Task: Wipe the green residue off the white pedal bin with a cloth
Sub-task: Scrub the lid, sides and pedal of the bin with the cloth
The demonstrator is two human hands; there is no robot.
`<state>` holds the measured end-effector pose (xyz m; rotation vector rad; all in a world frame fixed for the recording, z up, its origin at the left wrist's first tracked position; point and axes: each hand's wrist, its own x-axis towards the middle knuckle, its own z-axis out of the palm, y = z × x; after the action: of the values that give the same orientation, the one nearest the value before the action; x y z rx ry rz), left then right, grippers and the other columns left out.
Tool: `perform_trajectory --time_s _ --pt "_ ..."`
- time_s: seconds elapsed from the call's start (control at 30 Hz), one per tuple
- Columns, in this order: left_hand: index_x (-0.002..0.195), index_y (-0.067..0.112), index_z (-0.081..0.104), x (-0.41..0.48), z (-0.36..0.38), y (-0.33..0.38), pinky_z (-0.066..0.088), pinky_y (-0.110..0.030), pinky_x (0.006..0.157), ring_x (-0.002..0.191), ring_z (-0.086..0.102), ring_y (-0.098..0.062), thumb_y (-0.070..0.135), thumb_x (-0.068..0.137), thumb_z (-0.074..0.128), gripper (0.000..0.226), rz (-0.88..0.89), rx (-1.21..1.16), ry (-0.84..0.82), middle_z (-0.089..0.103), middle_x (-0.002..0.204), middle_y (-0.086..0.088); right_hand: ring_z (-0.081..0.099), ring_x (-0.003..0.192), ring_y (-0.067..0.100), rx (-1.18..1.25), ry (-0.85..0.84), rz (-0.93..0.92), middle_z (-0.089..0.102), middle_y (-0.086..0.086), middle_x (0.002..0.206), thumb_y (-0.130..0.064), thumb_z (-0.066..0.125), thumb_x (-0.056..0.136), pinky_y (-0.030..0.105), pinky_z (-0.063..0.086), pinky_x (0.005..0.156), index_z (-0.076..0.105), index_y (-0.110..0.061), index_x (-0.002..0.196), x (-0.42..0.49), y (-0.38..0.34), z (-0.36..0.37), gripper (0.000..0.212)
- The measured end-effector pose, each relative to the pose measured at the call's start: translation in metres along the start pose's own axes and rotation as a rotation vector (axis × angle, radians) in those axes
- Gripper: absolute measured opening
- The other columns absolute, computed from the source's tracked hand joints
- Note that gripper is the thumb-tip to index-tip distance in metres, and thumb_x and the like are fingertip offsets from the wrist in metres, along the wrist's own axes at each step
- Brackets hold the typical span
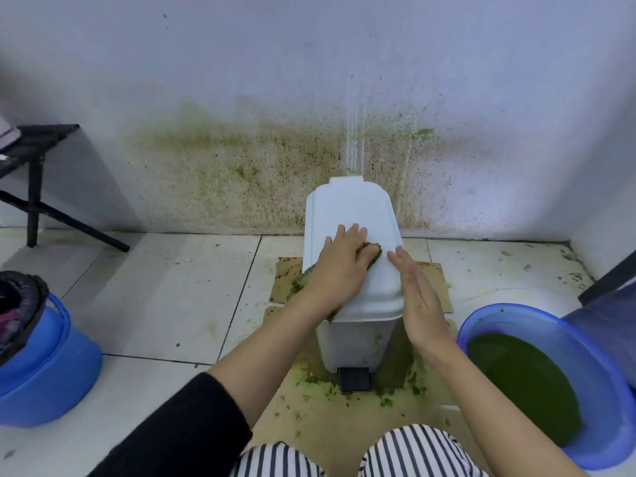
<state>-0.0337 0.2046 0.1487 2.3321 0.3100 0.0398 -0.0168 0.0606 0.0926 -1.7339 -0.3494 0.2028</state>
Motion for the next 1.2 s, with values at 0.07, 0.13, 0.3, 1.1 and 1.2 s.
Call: perform_trajectory --time_s 0.07,0.13,0.3,1.1,1.2 --pt "0.145 0.015 0.048 0.007 -0.026 0.011 0.025 -0.034 0.119 0.146 0.032 -0.016 0.035 0.102 0.050 0.048 -0.083 -0.362 0.023 0.042 0.155 0.002 0.039 0.136 0.002 -0.068 -0.008 0.042 0.046 -0.011 0.149 -0.037 0.039 0.105 0.019 0.029 0.108 0.054 -0.026 0.137 0.007 -0.017 -0.011 0.038" --pt "0.136 0.015 0.058 0.004 -0.050 0.012 0.036 -0.029 0.105 0.131 0.047 -0.011 0.028 0.101 0.054 0.038 -0.124 -0.549 0.129 0.054 0.141 0.005 0.049 0.126 0.009 -0.140 -0.006 0.089 0.055 -0.005 0.141 -0.034 0.046 0.103 0.022 0.036 0.099 0.058 -0.022 0.135 0.016 -0.036 -0.016 0.037" --pt "0.113 0.012 0.072 -0.018 -0.061 -0.006 0.046 -0.029 0.093 0.112 0.060 -0.014 0.012 0.096 0.061 0.020 -0.207 -0.523 0.338 0.068 0.120 -0.002 0.056 0.121 0.026 -0.450 -0.062 0.187 0.066 0.003 0.126 -0.048 0.053 0.096 0.041 0.041 0.101 0.072 -0.012 0.113 0.039 -0.069 0.001 0.043" --pt "0.107 0.014 0.065 -0.013 -0.050 -0.019 0.058 -0.046 0.087 0.094 0.072 -0.025 0.017 0.097 0.060 0.012 -0.130 -0.603 0.107 0.075 0.100 -0.007 0.063 0.104 0.008 -0.086 -0.420 0.088 0.071 -0.006 0.112 -0.016 0.081 0.078 0.024 0.050 0.084 0.075 -0.019 0.106 0.072 -0.083 -0.004 0.029" --pt "0.114 0.018 0.056 -0.017 -0.055 -0.023 0.058 -0.036 0.085 0.100 0.070 -0.019 0.022 0.094 0.066 0.022 -0.163 -0.757 0.085 0.070 0.112 -0.004 0.069 0.077 0.007 0.052 -0.284 0.033 0.076 0.002 0.082 -0.016 0.084 0.074 0.019 0.053 0.071 0.077 -0.009 0.086 0.074 -0.077 0.006 0.016"
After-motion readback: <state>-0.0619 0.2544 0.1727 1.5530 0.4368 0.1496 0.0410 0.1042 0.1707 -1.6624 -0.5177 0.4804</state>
